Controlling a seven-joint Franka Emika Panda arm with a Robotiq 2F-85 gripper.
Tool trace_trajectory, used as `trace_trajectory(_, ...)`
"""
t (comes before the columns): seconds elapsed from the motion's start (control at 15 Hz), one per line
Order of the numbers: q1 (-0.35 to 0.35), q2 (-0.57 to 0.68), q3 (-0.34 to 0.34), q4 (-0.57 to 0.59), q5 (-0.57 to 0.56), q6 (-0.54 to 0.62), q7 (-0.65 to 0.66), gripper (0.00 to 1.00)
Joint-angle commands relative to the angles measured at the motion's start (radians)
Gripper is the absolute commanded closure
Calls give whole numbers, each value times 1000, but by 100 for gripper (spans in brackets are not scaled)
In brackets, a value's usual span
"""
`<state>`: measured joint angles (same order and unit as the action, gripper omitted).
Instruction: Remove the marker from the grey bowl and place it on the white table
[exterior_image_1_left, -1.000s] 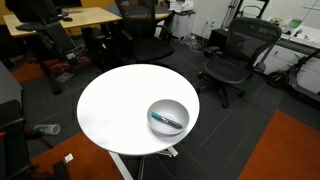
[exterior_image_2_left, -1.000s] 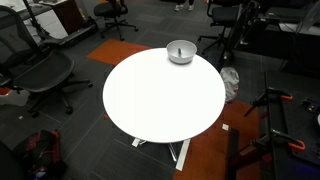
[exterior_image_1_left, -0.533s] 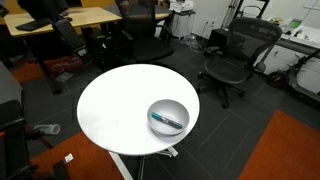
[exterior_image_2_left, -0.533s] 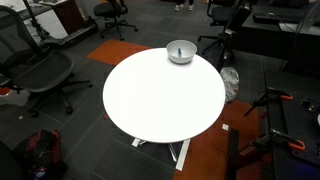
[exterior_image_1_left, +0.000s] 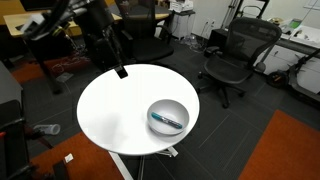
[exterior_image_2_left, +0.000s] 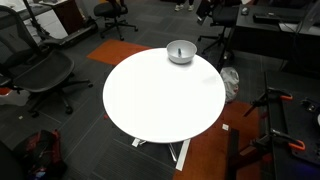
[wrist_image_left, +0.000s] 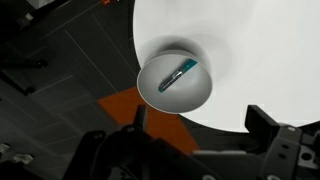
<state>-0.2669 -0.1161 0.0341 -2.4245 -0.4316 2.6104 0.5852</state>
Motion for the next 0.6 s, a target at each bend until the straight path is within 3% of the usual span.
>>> trace_trajectory(0.0,24,162,-49,157,-5,-26,166,0)
trace_trajectory(0.2,67,271,-108,245,81,-17,195,0)
trace_trajectory(0.53,103,417,-161,361,311,-5,133,0)
